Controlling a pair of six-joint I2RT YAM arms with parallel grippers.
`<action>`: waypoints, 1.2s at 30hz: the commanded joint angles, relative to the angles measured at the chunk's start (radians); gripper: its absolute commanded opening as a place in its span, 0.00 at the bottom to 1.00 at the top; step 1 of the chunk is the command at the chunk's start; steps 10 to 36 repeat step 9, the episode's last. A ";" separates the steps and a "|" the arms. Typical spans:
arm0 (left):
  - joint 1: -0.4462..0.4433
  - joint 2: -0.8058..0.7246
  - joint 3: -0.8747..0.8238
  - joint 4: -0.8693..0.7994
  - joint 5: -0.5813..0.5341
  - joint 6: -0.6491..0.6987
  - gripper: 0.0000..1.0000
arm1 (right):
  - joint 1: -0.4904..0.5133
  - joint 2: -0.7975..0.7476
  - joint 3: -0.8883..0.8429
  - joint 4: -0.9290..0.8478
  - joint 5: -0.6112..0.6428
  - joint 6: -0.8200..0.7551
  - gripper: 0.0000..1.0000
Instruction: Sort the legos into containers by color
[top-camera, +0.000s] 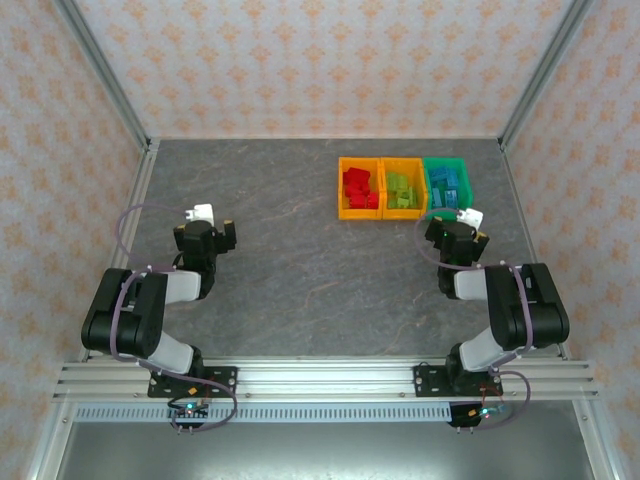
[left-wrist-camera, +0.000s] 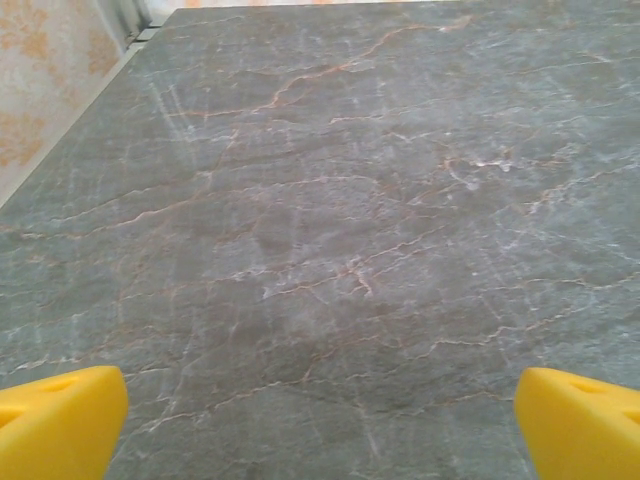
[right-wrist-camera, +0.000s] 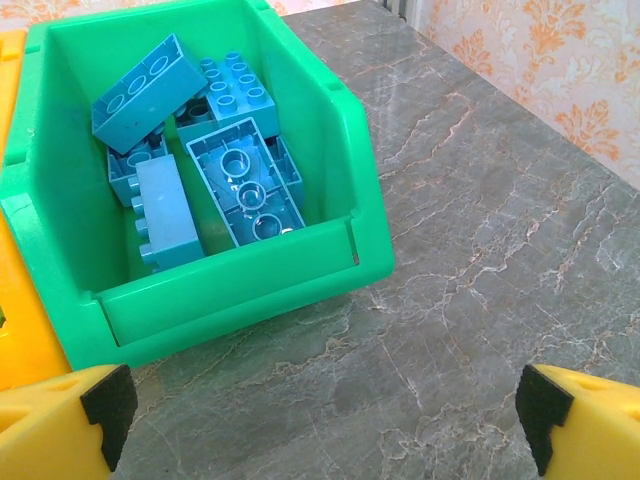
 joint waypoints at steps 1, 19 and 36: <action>-0.004 -0.001 0.018 0.036 0.044 0.001 1.00 | 0.007 -0.010 0.006 0.035 0.015 -0.011 0.99; -0.004 -0.003 0.018 0.035 0.046 0.001 1.00 | 0.008 -0.013 0.006 0.032 0.014 -0.011 0.99; -0.004 -0.003 0.018 0.035 0.046 0.001 1.00 | 0.008 -0.013 0.006 0.032 0.014 -0.011 0.99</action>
